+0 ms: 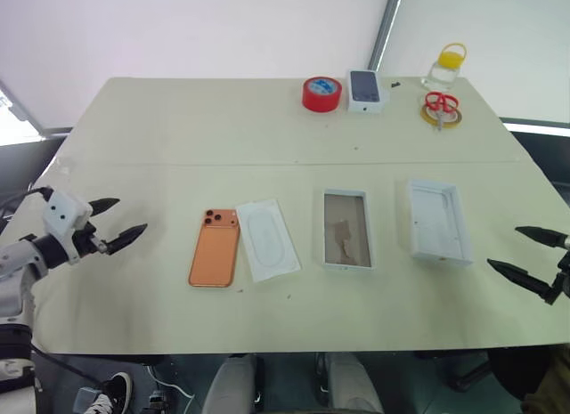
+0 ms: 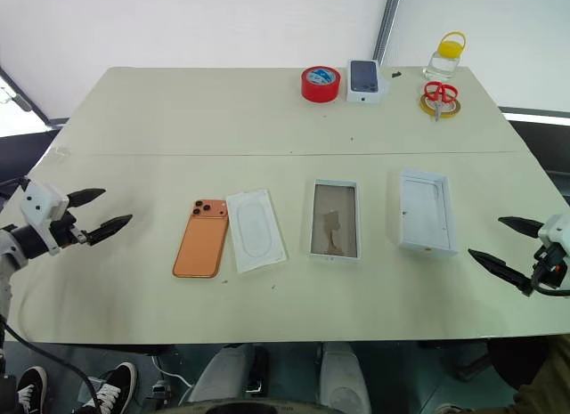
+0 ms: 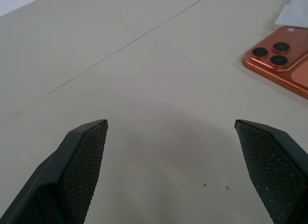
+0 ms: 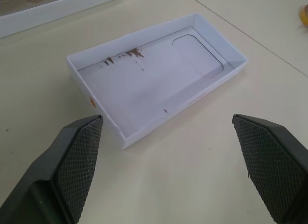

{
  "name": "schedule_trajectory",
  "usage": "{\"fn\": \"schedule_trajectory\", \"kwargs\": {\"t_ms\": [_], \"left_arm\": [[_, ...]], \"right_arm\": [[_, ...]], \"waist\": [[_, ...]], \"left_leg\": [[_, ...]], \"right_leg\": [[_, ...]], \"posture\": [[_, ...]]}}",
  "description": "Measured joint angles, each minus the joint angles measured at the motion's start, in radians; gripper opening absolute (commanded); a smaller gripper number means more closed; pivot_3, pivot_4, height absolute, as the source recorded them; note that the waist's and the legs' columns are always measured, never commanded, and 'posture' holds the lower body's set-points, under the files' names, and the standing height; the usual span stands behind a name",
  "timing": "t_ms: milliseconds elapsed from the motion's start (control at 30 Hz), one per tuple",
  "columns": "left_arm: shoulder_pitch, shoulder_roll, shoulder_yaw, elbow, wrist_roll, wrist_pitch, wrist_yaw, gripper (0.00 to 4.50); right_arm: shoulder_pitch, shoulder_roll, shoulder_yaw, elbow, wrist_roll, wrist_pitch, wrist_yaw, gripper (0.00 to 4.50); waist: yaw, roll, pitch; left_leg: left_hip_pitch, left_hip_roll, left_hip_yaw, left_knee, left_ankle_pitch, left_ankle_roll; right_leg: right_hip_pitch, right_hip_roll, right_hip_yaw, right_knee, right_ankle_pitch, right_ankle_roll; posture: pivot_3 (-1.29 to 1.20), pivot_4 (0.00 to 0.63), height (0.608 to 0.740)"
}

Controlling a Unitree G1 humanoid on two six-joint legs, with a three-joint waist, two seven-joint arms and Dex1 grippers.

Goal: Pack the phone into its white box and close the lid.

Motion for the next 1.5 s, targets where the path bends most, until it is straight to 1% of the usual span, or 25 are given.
{"fn": "schedule_trajectory", "kwargs": {"t_ms": [200, 367, 667, 800, 1000, 1067, 1100, 1167, 1267, 1400, 1433, 1500], "left_arm": [[0.004, -0.005, 0.000, -0.005, 0.008, -0.013, 0.021, 4.44], [0.016, 0.008, -0.002, -0.054, 0.015, 0.034, 0.026, 4.44], [0.028, 0.005, -0.004, -0.117, 0.020, 0.042, 0.035, 4.44], [0.026, -0.011, -0.029, -0.166, 0.033, 0.082, 0.084, 4.44], [0.038, -0.021, -0.061, -0.308, 0.027, 0.234, 0.119, 4.44], [0.054, -0.021, -0.082, -0.359, 0.008, 0.313, 0.111, 4.44], [0.062, -0.021, -0.092, -0.392, -0.015, 0.379, 0.103, 4.44], [0.064, -0.018, -0.120, -0.473, -0.080, 0.535, 0.088, 4.44], [0.042, -0.022, -0.151, -0.619, -0.203, 0.777, 0.095, 4.44], [-0.057, -0.086, -0.151, -0.736, -0.416, 1.139, 0.190, 4.44], [-0.078, -0.091, -0.169, -0.760, -0.458, 1.244, 0.220, 4.44], [-0.098, -0.104, -0.210, -0.773, -0.485, 1.386, 0.271, 4.44]], "right_arm": [[-0.010, 0.000, 0.011, -0.018, 0.000, 0.025, -0.018, 4.50], [-0.007, 0.000, 0.014, -0.024, -0.005, 0.030, -0.022, 4.50], [0.011, 0.000, 0.019, -0.024, -0.021, 0.066, -0.014, 4.50], [-0.011, 0.000, 0.028, -0.025, -0.022, 0.068, -0.015, 4.50], [-0.047, 0.000, 0.069, -0.090, -0.025, 0.074, -0.031, 4.50], [-0.053, 0.001, 0.084, -0.124, -0.023, 0.090, -0.035, 4.50], [-0.054, 0.003, 0.096, -0.159, -0.020, 0.106, -0.037, 4.50], [-0.070, 0.013, 0.129, -0.237, -0.006, 0.139, -0.045, 4.50], [-0.142, 0.032, 0.188, -0.341, 0.017, 0.193, -0.076, 4.50], [-0.205, 0.066, 0.275, -0.449, 0.035, 0.241, -0.099, 4.50], [-0.215, 0.083, 0.304, -0.473, 0.039, 0.249, -0.101, 4.50], [-0.225, 0.109, 0.347, -0.491, 0.040, 0.261, -0.105, 4.50]], "waist": [[0.001, 0.000, 0.000], [0.001, 0.000, 0.000], [0.001, 0.000, 0.000], [0.001, 0.000, 0.000], [0.000, 0.000, 0.000], [0.000, 0.000, 0.000], [0.000, 0.000, 0.000], [0.000, 0.000, 0.000], [0.000, 0.000, 0.000], [0.003, -0.001, 0.001], [0.001, -0.001, 0.000], [-0.002, 0.000, 0.001]], "left_leg": [[0.000, 0.000, 0.000, 0.000, 0.000, 0.000], [0.000, 0.000, 0.000, 0.000, 0.000, 0.000], [0.000, 0.000, 0.000, 0.000, 0.000, 0.000], [0.000, 0.000, 0.000, 0.000, 0.000, 0.000], [-0.001, 0.000, 0.000, 0.000, 0.000, 0.000], [-0.001, 0.000, 0.000, 0.000, 0.000, 0.000], [-0.001, 0.000, 0.000, 0.000, 0.000, 0.000], [-0.001, 0.000, 0.000, 0.000, 0.000, 0.000], [-0.001, 0.000, 0.000, 0.000, 0.000, 0.000], [-0.001, -0.001, -0.003, 0.000, 0.000, 0.000], [-0.001, -0.001, -0.003, 0.000, 0.000, 0.000], [-0.001, -0.002, -0.002, 0.000, 0.000, 0.000]], "right_leg": [[0.000, -0.001, 0.000, 0.000, 0.000, 0.000], [0.000, -0.001, 0.000, 0.000, 0.000, 0.000], [0.000, -0.001, 0.000, 0.000, 0.000, 0.000], [0.000, 0.001, 0.000, 0.000, 0.000, 0.000], [0.000, 0.001, 0.000, 0.000, 0.000, 0.000], [0.000, 0.001, 0.000, 0.000, 0.000, 0.000], [0.000, 0.001, 0.000, 0.000, 0.000, 0.000], [0.000, 0.002, 0.000, 0.000, 0.000, 0.000], [0.000, 0.002, 0.000, 0.000, 0.000, 0.000], [0.001, 0.003, -0.001, 0.001, 0.001, 0.005], [0.001, 0.003, -0.001, 0.001, 0.001, 0.005], [0.001, 0.003, 0.000, 0.001, 0.001, 0.005]], "posture": [[0.00, 0.150, 0.740], [0.00, 0.150, 0.740], [0.00, 0.150, 0.740], [0.00, 0.150, 0.740], [0.00, 0.150, 0.740], [0.00, 0.150, 0.740], [0.00, 0.150, 0.740], [0.00, 0.150, 0.740], [0.00, 0.150, 0.740], [0.00, 0.150, 0.740], [0.00, 0.150, 0.740], [0.00, 0.150, 0.740]]}}
